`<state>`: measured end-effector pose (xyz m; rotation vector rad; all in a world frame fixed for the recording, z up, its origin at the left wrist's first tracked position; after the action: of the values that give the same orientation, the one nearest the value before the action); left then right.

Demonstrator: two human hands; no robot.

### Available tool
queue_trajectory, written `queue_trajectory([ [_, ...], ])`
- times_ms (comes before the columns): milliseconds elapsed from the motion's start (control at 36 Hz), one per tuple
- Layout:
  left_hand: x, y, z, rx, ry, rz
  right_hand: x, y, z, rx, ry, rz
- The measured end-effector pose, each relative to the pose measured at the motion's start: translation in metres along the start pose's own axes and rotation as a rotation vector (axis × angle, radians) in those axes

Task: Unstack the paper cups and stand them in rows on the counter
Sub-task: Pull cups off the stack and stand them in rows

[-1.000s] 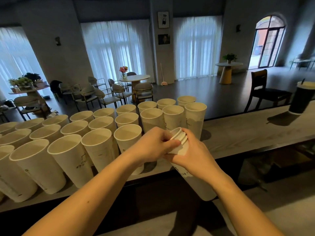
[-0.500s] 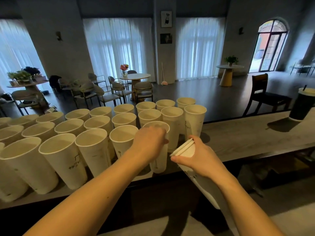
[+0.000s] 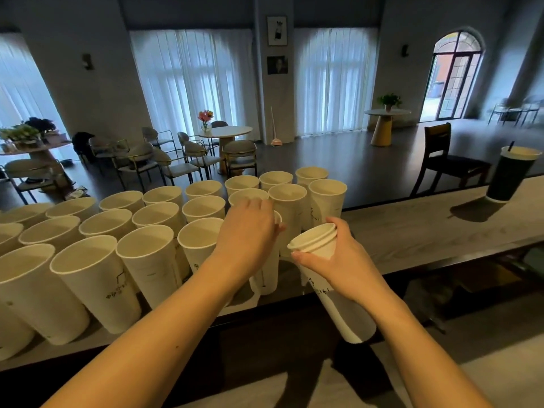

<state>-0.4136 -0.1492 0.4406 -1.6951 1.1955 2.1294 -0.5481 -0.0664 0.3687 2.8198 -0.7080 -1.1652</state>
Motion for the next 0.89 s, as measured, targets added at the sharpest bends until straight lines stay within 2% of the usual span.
queue_trajectory([
  [56,-0.023,-0.005,0.016,0.112,-0.091,0.169,-0.001,-0.001,0.000,0.001,-0.001,0.005],
  [111,-0.033,-0.009,0.033,0.175,-0.294,0.146,-0.002,-0.001,-0.002,0.002,0.001,0.007],
  [222,-0.001,-0.014,0.061,0.099,-0.632,-0.375,-0.003,0.001,-0.004,-0.018,-0.014,0.013],
  [250,0.006,-0.017,0.066,0.084,-0.678,-0.460,-0.003,0.001,-0.003,-0.021,-0.030,0.016],
  [306,0.013,-0.020,0.072,0.090,-0.680,-0.506,-0.005,0.000,-0.002,-0.024,-0.058,0.015],
  [583,0.019,-0.021,0.070,-0.042,-0.917,-0.345,-0.020,-0.007,0.010,-0.100,-0.085,0.060],
  [667,0.005,-0.013,0.059,-0.082,-0.946,-0.224,-0.026,-0.011,0.023,-0.072,-0.149,0.016],
  [722,-0.010,-0.007,0.050,-0.075,-0.865,-0.099,-0.033,-0.011,0.042,-0.019,-0.250,0.018],
  [806,-0.025,-0.002,0.050,0.000,-0.698,0.035,-0.055,-0.007,0.076,0.162,-0.294,0.092],
  [889,-0.014,0.003,0.066,0.097,-0.442,-0.022,-0.077,-0.003,0.088,0.222,-0.172,0.232],
])
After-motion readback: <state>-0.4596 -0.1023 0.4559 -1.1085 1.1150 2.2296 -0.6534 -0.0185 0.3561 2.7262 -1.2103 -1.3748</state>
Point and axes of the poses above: each hand's wrist, its own y-axis towards the middle knuckle, its own x-axis out of the palm, z = x × y, the point moved 9 cm from there along y, towards the middle knuckle, and after that the axes turned 8 degrees about -y, right-handed, at the moved point
